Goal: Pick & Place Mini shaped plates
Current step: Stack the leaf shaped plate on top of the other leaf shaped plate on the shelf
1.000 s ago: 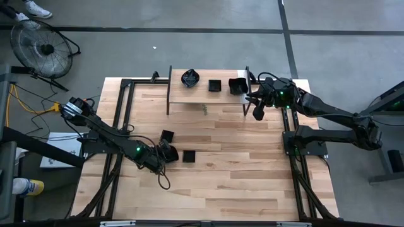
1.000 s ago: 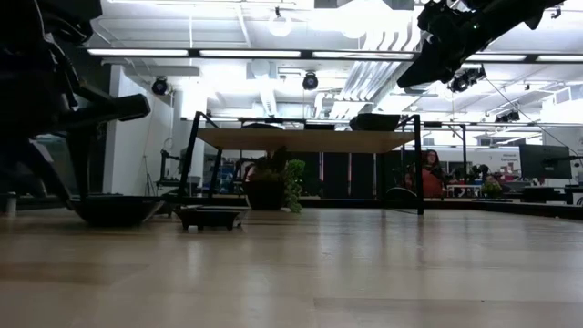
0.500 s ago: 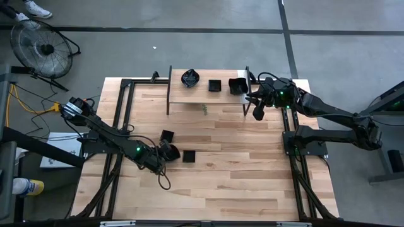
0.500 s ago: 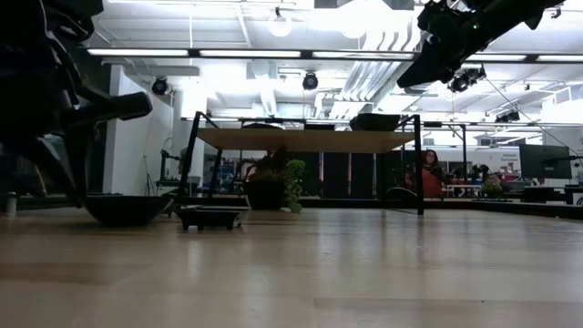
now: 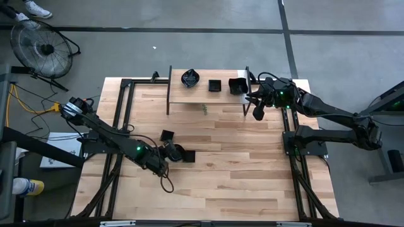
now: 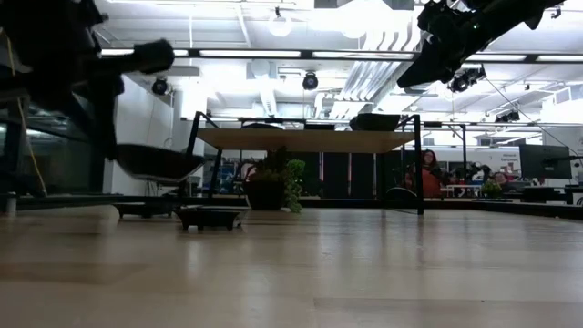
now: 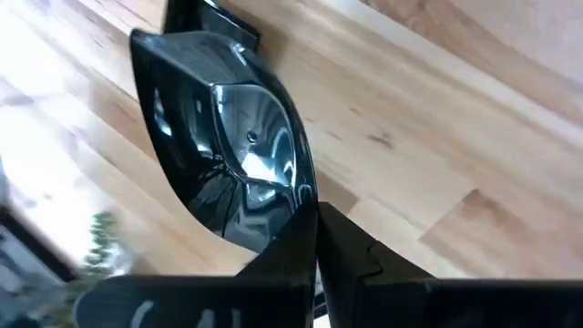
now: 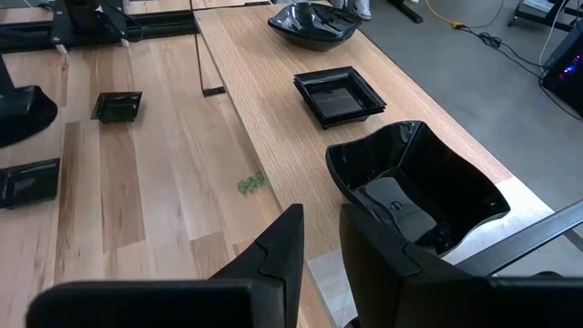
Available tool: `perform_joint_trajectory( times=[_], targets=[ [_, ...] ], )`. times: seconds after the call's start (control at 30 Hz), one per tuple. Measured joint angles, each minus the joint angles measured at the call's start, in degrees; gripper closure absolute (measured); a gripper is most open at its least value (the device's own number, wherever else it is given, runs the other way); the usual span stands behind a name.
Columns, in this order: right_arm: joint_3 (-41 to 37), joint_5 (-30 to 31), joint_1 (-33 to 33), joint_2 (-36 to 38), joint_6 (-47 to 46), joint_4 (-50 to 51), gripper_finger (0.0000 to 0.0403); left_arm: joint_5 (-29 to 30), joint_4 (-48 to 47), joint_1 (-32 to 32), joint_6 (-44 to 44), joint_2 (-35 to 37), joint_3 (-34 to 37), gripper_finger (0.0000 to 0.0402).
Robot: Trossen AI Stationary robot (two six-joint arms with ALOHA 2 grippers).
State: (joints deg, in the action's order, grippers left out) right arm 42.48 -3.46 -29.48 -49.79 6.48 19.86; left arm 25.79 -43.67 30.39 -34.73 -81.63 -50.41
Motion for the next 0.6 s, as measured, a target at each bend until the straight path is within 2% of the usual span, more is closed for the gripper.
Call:
perform_joint_trajectory(
  times=[0.1, 0.3, 0.4, 0.6],
  targets=[
    [0.0, 0.0, 0.0, 0.0, 0.0, 0.0, 0.0334, 1.2, -0.9, 0.0, -4.7, 0.0, -1.4, 0.0401],
    [0.0, 0.0, 0.0, 0.0, 0.0, 0.0, 0.0334, 6.0, -1.7, -0.4, -20.3, 0.0, -2.2, 0.0401],
    [0.0, 0.0, 0.0, 0.0, 0.2, 0.0, 0.0334, 8.2, -1.7, -2.7, -23.3, 0.0, -2.2, 0.0402],
    [0.0, 0.0, 0.0, 0.0, 1.3, 0.0, 0.0334, 7.5, -0.5, -9.1, -31.1, 2.5, -2.2, 0.0401]
  ],
)
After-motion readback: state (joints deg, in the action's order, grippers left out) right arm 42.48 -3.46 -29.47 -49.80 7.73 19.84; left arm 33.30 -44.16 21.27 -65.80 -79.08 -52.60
